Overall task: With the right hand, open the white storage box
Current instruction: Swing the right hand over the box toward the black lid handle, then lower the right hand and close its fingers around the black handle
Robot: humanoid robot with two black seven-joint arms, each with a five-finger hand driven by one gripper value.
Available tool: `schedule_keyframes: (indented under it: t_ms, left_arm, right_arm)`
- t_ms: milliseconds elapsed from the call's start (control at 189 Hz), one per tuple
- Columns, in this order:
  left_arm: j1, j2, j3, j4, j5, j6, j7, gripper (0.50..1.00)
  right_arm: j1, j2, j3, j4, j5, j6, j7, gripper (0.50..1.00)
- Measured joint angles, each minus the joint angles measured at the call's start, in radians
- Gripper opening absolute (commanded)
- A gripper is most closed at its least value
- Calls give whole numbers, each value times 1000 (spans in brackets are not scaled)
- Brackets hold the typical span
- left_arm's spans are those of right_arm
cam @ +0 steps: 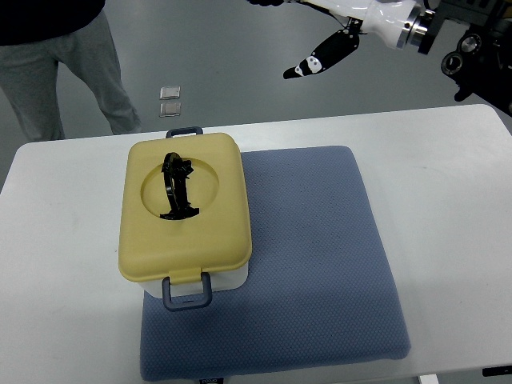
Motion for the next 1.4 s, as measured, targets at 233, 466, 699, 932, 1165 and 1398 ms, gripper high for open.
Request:
schedule_keyframes:
  t_ms: [233,466,699,932,1165,1398]
  left_arm:
    - [0,0,0,0,0,0,0,1000]
    - [0,0,0,0,0,0,0,1000]
    - [0,0,0,1,0,0,0,1000]
    - [0,0,-1,1,0,0,0,1000]
    - [0,0,-1,1,0,0,0,1000]
    - [0,0,-1,0,0,0,0,1000]
  right_arm:
    - [140,54,-32,126,-209,16,2,921]
    - [211,170,-160,159,-238,16,2,919]
    - [217,270,-234,143,-301,18,2,901]
    - [219,290,-274,121,-364,20,2,866]
    - [226,296,-281,110,-424,27,2,834]
    - [271,298,-323,110,-452,31,2,834]
